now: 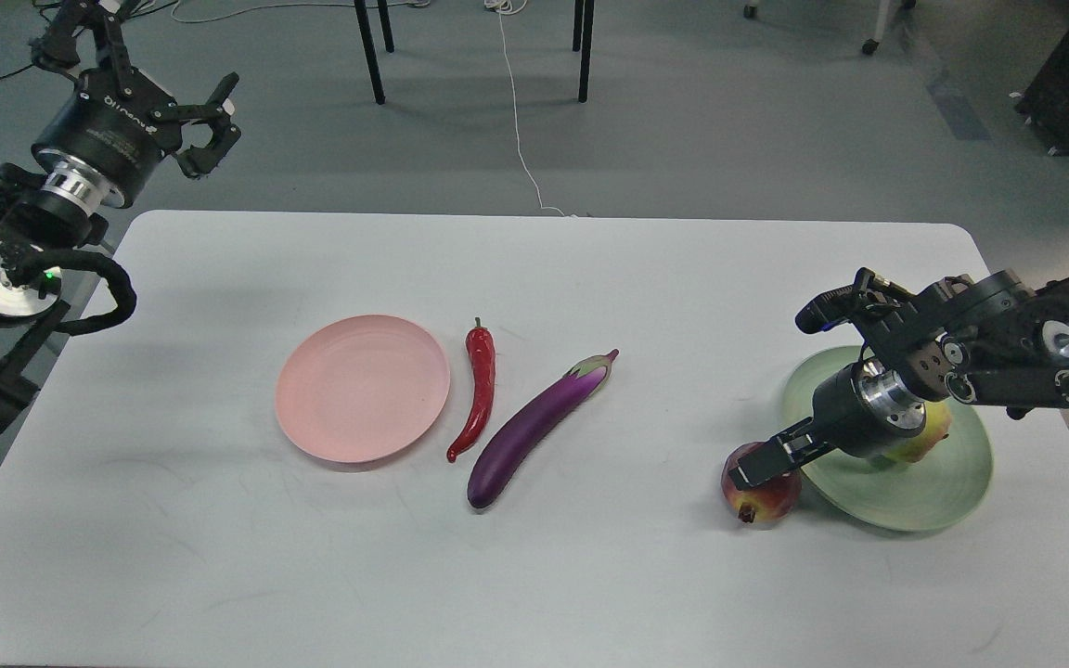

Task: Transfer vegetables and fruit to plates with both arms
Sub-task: 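Move the right gripper to the red apple and grasp it, then place the red apple on the green plate and withdraw right gripper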

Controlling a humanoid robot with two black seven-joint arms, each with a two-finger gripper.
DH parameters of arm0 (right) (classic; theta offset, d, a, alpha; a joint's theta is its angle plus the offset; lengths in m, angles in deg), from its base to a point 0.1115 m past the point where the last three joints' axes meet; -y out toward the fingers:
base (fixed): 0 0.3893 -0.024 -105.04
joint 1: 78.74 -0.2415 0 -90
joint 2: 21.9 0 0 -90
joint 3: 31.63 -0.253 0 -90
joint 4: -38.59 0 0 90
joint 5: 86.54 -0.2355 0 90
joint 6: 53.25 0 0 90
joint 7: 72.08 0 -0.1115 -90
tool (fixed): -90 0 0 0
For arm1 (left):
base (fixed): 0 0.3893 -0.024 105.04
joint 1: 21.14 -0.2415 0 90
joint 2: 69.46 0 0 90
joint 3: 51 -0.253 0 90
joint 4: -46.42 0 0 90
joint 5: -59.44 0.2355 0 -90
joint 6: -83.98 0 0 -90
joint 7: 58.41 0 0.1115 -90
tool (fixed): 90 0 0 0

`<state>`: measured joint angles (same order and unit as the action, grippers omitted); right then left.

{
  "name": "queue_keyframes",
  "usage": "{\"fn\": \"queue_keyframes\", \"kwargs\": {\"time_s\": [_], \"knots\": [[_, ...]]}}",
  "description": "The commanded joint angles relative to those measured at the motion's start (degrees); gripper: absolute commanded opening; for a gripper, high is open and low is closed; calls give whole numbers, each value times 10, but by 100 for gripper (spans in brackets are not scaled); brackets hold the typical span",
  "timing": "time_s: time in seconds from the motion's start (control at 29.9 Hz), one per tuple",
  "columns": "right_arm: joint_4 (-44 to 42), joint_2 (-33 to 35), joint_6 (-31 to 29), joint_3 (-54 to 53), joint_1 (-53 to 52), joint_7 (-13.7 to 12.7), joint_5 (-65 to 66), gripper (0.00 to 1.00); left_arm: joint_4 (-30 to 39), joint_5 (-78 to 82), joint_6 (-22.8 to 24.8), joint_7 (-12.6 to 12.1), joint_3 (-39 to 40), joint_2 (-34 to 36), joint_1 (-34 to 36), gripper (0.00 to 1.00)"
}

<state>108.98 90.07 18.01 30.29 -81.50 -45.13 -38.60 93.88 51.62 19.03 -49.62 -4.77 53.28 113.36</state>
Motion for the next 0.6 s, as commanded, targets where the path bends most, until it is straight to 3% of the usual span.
{"fn": "queue_keyframes", "kwargs": {"time_s": [0.0,0.2,0.57], "knots": [[1,-5,4,-1,-2,1,0,64,0,0,0,0,0,0,1,98],[-3,4,13,-14,-50,3,-9,62,0,0,0,-1,0,0,1,98],[-10,84,11,29,-73,1,75,64,1,0,0,-1,0,-1,2,98]]}}
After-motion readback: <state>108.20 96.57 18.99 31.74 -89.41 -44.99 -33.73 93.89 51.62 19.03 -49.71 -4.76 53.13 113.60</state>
